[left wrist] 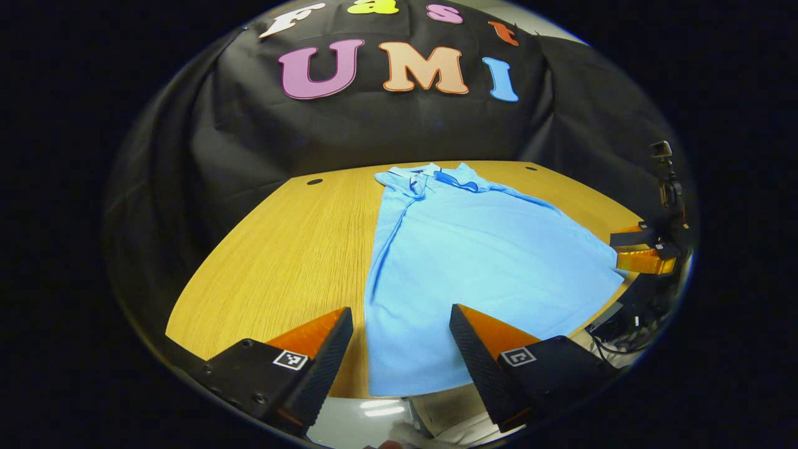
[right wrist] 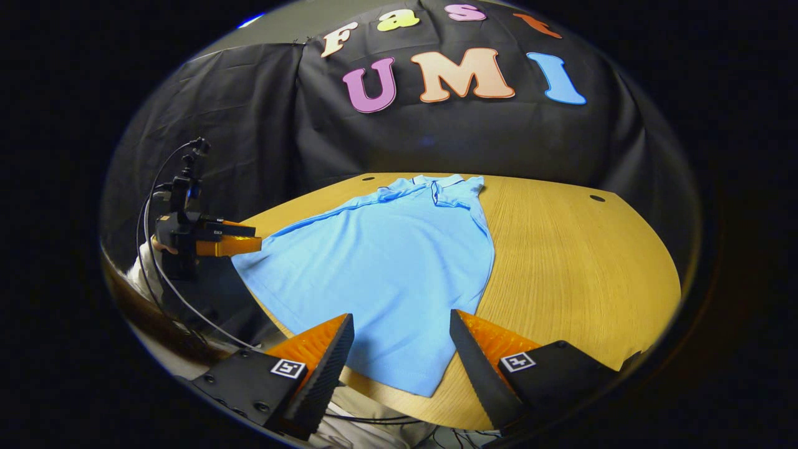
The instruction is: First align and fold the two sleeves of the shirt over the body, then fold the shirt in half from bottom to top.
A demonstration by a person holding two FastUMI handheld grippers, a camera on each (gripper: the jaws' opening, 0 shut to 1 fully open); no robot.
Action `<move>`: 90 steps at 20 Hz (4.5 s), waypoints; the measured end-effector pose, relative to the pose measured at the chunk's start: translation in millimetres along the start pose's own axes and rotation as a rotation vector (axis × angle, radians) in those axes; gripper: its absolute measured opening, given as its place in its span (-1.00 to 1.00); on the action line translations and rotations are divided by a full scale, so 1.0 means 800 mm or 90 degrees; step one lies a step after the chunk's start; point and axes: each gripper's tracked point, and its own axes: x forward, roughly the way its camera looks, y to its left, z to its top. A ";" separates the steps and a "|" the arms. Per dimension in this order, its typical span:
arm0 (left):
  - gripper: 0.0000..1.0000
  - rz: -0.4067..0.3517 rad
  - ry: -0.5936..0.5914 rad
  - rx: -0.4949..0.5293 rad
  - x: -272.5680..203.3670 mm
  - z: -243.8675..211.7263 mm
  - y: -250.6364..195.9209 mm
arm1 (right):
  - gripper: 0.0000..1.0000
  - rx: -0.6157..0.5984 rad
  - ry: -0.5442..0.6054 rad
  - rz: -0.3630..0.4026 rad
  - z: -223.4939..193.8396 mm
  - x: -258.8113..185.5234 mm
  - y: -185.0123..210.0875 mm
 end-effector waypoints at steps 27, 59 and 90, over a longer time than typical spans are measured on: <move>-1.00 -0.091 0.007 -0.004 0.009 -0.011 -0.063 | -0.84 -0.023 0.007 -0.004 -0.007 0.024 0.017; -1.00 -0.143 -0.128 -0.074 0.092 0.186 -0.029 | 0.96 -0.004 0.027 0.061 0.063 0.055 0.012; -1.00 -0.106 -0.165 -0.096 0.118 0.231 -0.011 | -0.94 -0.033 0.020 -0.007 0.120 0.115 -0.031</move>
